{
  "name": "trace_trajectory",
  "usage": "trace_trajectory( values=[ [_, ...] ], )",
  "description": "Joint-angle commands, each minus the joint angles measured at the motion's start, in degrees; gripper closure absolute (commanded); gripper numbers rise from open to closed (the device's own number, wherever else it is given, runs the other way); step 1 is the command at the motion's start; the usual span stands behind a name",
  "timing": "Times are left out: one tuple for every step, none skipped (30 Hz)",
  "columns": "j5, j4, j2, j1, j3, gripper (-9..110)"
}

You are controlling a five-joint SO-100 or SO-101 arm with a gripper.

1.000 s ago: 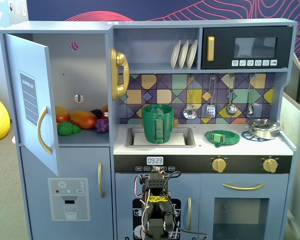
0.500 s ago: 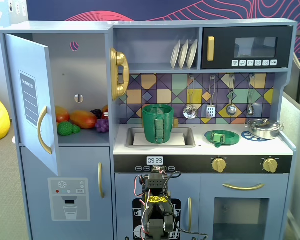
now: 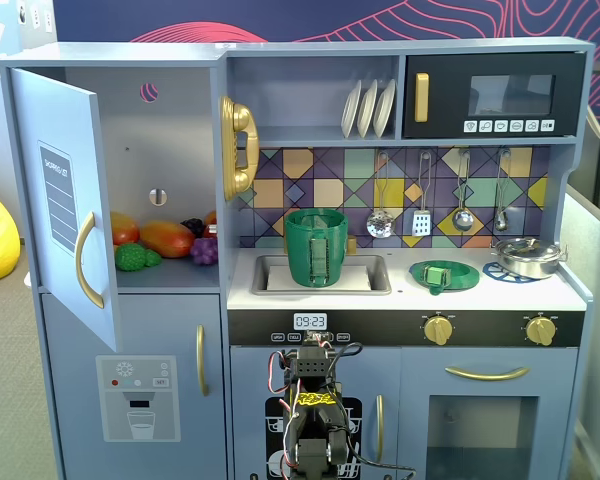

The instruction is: Take off the lid from the green recipient and place it on the counter

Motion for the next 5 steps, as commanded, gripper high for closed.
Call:
trace_trajectory(
  values=[
    [2.02,9.93,-0.35,0.79,1.23,100],
    [2.02,9.93,-0.35,0.79,1.23,100],
    [2.02,9.93,-0.35,0.79,1.23,100],
    [2.02,9.93,-0.35,0.79,1.23,100],
    [2.02,9.93,-0.35,0.79,1.23,100]
  ],
)
